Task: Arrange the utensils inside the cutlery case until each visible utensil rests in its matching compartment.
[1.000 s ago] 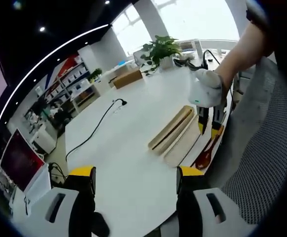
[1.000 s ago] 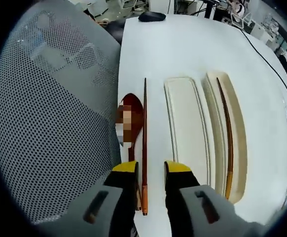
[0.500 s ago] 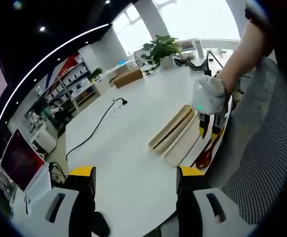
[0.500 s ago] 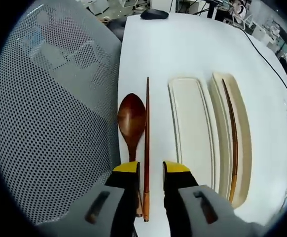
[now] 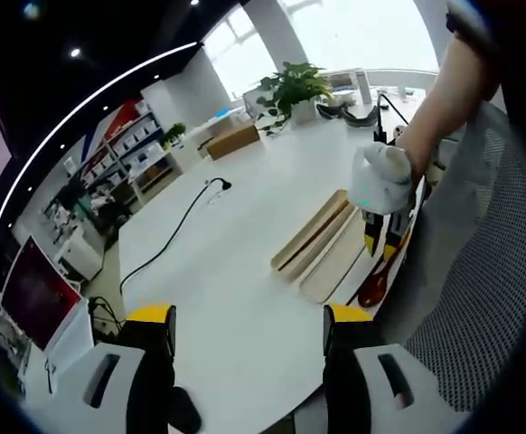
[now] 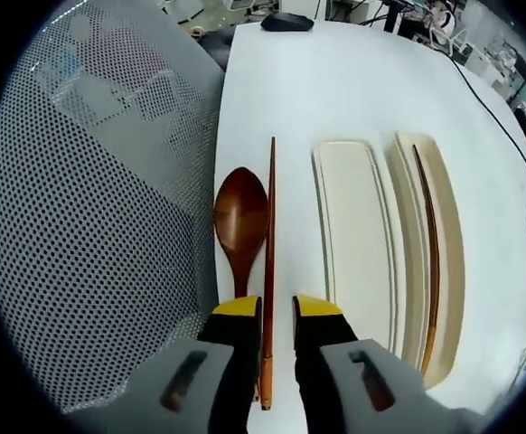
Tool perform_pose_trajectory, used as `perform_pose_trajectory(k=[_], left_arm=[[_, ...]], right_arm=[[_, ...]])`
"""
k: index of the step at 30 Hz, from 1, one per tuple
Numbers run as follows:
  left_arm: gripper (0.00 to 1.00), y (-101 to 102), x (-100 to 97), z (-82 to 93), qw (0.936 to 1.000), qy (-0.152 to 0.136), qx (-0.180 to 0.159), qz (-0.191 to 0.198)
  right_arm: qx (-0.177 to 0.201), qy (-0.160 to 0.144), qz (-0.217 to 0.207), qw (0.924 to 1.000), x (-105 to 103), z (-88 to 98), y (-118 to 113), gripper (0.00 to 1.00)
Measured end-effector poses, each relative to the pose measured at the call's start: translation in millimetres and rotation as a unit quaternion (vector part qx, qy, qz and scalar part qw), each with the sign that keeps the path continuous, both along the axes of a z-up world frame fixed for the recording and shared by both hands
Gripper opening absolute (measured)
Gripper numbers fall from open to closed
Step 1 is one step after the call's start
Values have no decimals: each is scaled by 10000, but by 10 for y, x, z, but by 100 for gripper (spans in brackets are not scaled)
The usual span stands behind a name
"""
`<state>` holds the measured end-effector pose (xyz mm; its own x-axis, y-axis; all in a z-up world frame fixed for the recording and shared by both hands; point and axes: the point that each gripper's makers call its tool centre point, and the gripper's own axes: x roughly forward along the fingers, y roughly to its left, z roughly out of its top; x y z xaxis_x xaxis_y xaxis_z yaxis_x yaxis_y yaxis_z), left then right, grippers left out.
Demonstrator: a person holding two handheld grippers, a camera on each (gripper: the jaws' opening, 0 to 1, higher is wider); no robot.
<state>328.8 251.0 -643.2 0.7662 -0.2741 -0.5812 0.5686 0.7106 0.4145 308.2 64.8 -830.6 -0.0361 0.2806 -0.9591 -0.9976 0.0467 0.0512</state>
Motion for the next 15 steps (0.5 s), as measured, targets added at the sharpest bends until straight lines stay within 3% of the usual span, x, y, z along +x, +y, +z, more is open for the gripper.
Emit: perform_pose_trajectory(k=[10, 15], left_arm=[[68, 0, -1, -12, 10000, 13, 20, -4], [68, 1, -3, -13, 10000, 9, 30, -8]], right_arm=[[121, -73, -82, 9999, 73, 2, 8, 1], [130, -145, 155, 9997, 80, -3, -24, 1]])
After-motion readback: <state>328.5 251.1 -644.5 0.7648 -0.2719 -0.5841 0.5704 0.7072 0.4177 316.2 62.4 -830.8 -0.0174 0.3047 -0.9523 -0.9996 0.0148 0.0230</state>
